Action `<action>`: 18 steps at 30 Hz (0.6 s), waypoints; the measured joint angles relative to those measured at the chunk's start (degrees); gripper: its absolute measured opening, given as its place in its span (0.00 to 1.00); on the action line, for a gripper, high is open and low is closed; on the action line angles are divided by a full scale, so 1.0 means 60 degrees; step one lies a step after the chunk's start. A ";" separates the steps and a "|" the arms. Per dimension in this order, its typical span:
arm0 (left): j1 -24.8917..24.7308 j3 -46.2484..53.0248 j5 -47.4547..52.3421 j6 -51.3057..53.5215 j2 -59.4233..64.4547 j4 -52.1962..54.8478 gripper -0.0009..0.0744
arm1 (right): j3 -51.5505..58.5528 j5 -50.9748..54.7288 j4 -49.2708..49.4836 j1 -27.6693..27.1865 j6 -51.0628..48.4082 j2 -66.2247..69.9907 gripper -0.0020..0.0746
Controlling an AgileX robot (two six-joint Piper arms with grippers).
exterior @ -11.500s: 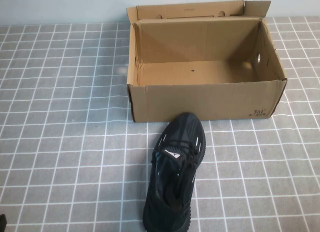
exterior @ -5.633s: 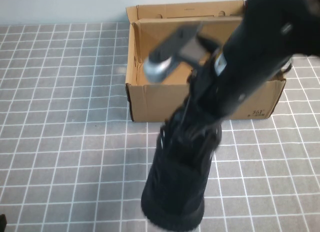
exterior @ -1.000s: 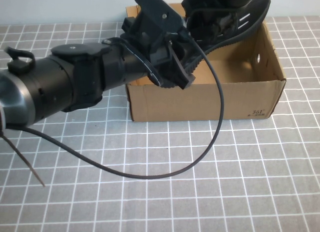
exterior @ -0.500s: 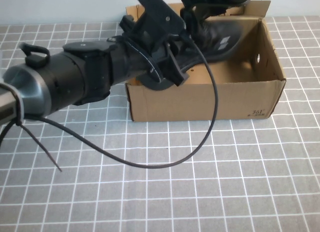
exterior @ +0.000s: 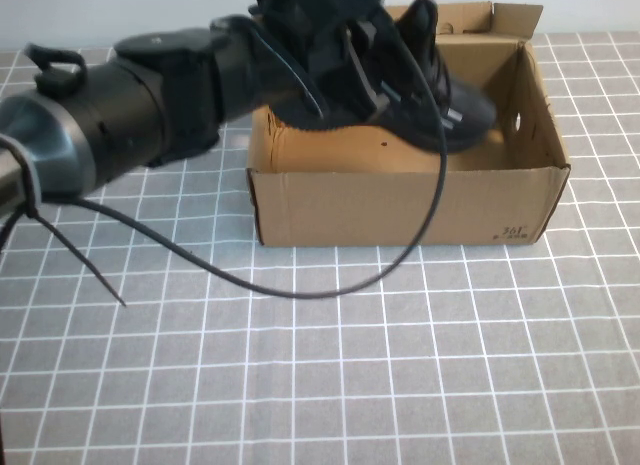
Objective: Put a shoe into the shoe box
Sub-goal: Place the shoe in the shoe box
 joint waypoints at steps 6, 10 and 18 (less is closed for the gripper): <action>0.0578 -0.0547 0.0737 -0.0006 0.0227 0.0037 0.08 | 0.0563 0.0000 -0.0330 0.0000 0.0000 -0.1100 0.02; 0.0921 -0.1086 0.1349 -0.0227 0.0882 0.0071 0.08 | 0.1646 0.0000 -0.0345 0.0000 0.0089 -0.2009 0.01; 0.1007 -0.2046 0.2155 -0.0266 0.2373 0.0217 0.08 | 0.4887 0.0004 -0.0489 0.0000 0.0880 -0.4414 0.01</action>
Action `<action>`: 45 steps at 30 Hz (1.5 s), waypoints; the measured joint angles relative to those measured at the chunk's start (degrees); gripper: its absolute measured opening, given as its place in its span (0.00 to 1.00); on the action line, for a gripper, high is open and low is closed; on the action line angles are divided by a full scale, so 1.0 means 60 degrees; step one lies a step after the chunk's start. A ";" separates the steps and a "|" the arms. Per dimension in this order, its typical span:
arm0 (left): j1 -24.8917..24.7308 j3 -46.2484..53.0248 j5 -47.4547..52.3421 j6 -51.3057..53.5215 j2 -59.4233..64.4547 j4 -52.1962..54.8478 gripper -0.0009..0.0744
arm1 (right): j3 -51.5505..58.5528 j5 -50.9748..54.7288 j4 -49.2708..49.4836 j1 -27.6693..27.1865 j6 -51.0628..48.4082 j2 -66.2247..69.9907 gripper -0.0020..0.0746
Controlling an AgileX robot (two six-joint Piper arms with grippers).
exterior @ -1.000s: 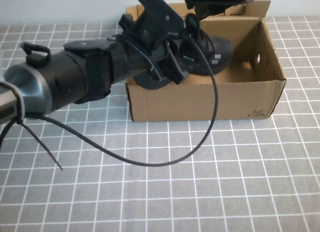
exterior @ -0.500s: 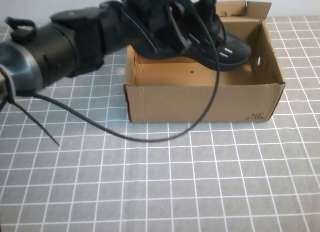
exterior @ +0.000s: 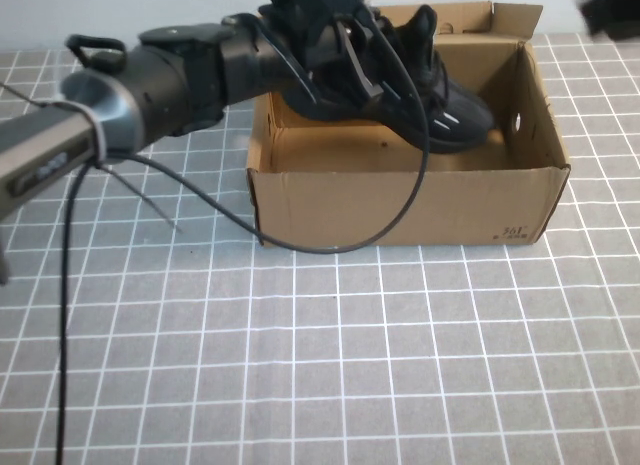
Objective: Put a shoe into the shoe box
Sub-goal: Place the shoe in the shoe box
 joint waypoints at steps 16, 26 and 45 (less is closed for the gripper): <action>0.0110 -0.1550 0.0565 -0.0656 0.1412 0.0072 0.08 | 0.3782 0.0018 -0.0837 0.0000 0.1480 -0.2684 0.01; 0.0357 -0.1680 0.0954 -0.1004 0.1973 0.0094 0.08 | 0.3875 0.0018 -0.0909 0.0000 0.1616 -0.2752 0.01; 0.0453 -0.1901 0.0919 -0.1030 0.2054 0.0120 0.08 | 0.3875 0.0001 -0.0670 0.0000 0.1636 -0.2752 0.01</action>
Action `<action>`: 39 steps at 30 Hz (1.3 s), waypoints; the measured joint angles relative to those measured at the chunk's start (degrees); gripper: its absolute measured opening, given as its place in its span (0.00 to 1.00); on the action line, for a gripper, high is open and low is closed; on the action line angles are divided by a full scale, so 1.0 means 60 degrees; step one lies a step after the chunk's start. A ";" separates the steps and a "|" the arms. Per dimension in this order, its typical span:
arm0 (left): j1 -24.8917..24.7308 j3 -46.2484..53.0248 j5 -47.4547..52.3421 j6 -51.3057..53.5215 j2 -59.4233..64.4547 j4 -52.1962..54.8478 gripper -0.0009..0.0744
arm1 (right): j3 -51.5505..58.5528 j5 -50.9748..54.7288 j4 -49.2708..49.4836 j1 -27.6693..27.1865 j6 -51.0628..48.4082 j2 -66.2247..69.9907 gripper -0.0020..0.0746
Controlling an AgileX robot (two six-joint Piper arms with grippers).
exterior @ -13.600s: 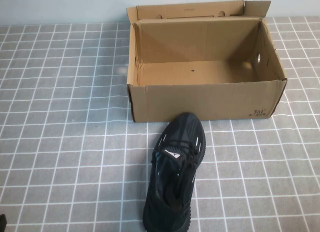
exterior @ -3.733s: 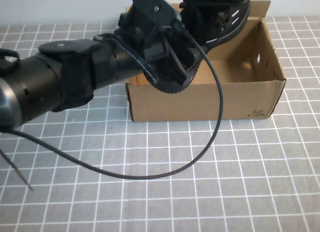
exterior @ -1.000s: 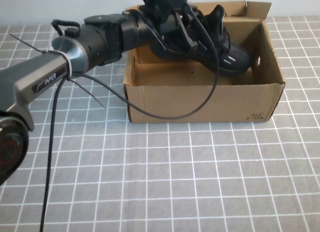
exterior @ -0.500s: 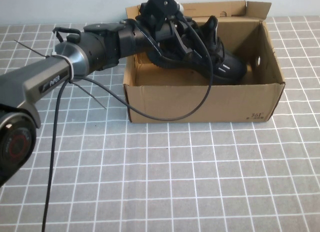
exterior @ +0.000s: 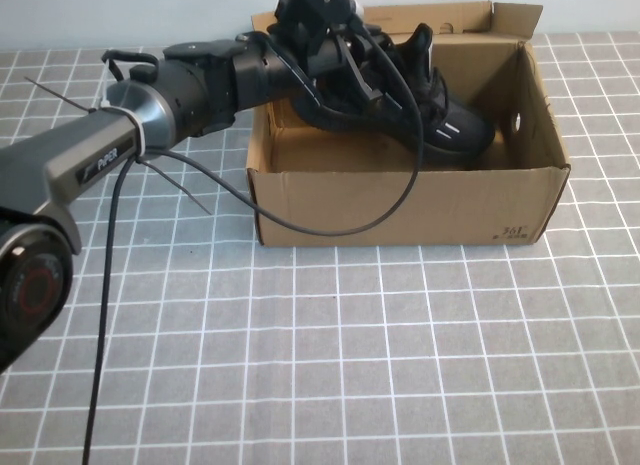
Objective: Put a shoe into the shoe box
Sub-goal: Place the shoe in the shoe box
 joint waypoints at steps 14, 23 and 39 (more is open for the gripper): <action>0.0089 -0.0077 -0.0366 -0.2914 -0.0070 0.0051 0.62 | 0.0000 0.0000 0.0184 0.0000 0.0020 0.0000 0.01; 0.0234 -0.0160 0.0923 -1.1422 -0.1539 0.5999 0.46 | 0.0000 0.0000 0.0207 0.0000 0.0020 0.0000 0.01; 0.0199 -0.0782 0.2921 -1.6811 -0.1425 0.9661 0.43 | 0.0000 -0.0109 0.0223 0.0000 -0.0186 0.0000 0.01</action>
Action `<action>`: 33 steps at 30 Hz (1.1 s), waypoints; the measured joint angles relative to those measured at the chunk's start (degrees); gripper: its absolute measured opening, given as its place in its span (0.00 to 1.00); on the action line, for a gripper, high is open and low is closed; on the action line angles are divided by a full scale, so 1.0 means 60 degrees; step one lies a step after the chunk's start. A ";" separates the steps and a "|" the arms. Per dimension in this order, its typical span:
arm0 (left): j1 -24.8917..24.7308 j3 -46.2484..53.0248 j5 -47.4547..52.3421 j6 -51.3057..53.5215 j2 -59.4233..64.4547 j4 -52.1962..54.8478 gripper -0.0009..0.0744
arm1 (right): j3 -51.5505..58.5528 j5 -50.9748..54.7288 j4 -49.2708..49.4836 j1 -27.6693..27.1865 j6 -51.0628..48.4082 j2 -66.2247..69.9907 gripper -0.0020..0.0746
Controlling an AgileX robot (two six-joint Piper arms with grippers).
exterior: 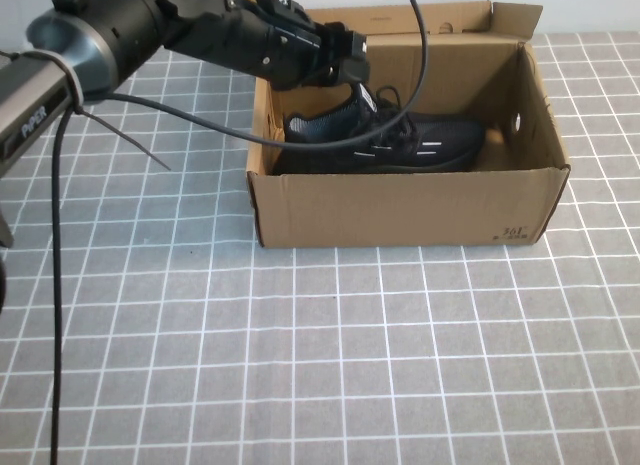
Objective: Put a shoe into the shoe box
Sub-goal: Place the shoe in the shoe box
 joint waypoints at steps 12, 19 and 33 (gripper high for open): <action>-0.0022 -0.0147 0.0293 -0.0466 0.0425 0.2437 0.43 | 0.0000 0.0000 0.0195 0.0000 -0.0054 0.0626 0.01; -0.0022 -0.0752 -0.0211 0.0110 0.0621 0.3599 0.43 | 0.0000 -0.0109 0.0202 0.0000 -0.0222 0.1099 0.01; -0.0198 -0.1455 0.0013 0.1224 0.1713 0.4073 0.42 | 0.0008 -0.0176 0.0217 0.0000 -0.0536 0.1273 0.01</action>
